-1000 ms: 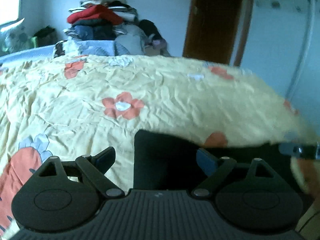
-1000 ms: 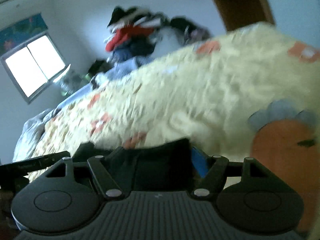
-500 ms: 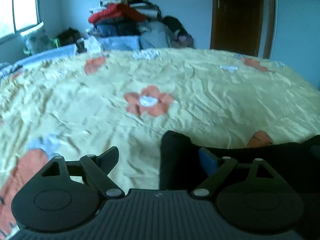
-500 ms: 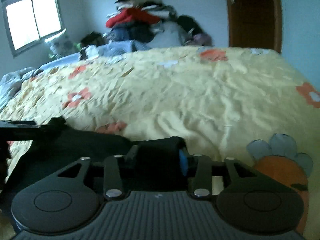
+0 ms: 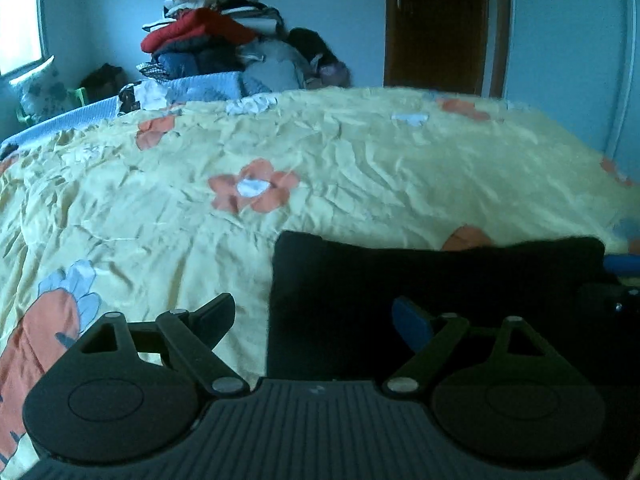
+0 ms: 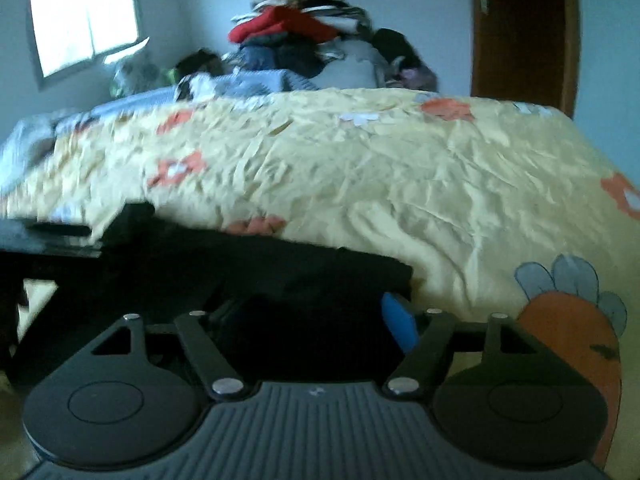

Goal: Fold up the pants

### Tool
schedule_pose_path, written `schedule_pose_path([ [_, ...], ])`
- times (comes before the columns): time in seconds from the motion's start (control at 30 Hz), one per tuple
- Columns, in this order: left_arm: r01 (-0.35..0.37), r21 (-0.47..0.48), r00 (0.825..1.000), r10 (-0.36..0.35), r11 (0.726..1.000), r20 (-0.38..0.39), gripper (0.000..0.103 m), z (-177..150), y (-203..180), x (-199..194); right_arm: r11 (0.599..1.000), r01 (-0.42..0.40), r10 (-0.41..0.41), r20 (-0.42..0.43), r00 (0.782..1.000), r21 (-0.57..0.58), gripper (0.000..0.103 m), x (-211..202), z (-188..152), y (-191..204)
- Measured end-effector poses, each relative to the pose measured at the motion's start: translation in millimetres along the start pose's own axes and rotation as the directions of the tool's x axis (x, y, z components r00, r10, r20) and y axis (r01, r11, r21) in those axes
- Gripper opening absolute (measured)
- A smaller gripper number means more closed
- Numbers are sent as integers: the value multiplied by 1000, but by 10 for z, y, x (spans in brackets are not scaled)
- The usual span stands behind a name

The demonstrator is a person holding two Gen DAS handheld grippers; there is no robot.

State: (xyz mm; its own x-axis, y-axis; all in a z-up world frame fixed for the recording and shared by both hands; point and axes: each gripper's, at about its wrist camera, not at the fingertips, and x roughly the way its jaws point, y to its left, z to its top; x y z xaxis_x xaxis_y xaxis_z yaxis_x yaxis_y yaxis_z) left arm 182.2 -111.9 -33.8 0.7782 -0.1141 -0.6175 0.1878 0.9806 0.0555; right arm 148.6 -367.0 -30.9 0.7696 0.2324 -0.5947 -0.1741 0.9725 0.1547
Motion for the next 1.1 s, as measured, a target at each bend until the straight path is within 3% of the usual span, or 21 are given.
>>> schedule_pose_path([
  [0.13,23,-18,1000,-23,1000,20,92,-72,169,-255,1000,9,-8,33,999,-26,73,-283,-44,20],
  [0.27,118,-62,991,-122,991,-54,95,-211,270,-234,1000,-21,20,-27,999,-22,75,-242,-191,-20],
  [0.37,195,-116,976,-205,974,-76,95,-311,363,-190,991,-76,79,-20,997,107,80,-234,-226,-218],
  [0.5,307,-177,945,-322,935,-60,97,-369,529,-156,975,-135,142,-27,990,176,80,-241,-249,-433],
  [0.6,345,-164,934,-355,924,-39,98,-384,530,-142,948,-230,241,-23,970,219,81,-186,-270,-511],
  [0.73,355,-87,932,-359,931,-36,99,-390,360,-141,945,-270,283,-45,958,184,82,-109,-228,-416],
  [0.8,388,-65,920,-391,920,-43,98,-384,285,-141,937,-296,309,-41,950,185,82,-74,-212,-379],
  [0.83,397,-58,916,-400,916,-41,93,-388,254,-149,931,-309,322,-36,946,195,82,-57,-212,-374],
  [0.87,392,-53,918,-394,918,-38,90,-395,224,-156,925,-320,333,-30,942,206,82,-53,-220,-378],
  [0.9,373,-45,927,-374,927,-30,81,-407,198,-170,923,-320,332,-22,943,215,79,-56,-228,-388],
  [0.93,366,-43,930,-367,930,-20,70,-417,198,-178,923,-312,324,-17,946,225,66,-67,-240,-397],
  [1.0,347,-69,937,-348,935,-1,51,-424,249,-191,927,-279,290,-9,957,252,50,-90,-280,-422],
  [1.1,354,-124,935,-355,927,16,32,-421,361,-199,918,-280,290,7,957,282,38,-125,-336,-390],
])
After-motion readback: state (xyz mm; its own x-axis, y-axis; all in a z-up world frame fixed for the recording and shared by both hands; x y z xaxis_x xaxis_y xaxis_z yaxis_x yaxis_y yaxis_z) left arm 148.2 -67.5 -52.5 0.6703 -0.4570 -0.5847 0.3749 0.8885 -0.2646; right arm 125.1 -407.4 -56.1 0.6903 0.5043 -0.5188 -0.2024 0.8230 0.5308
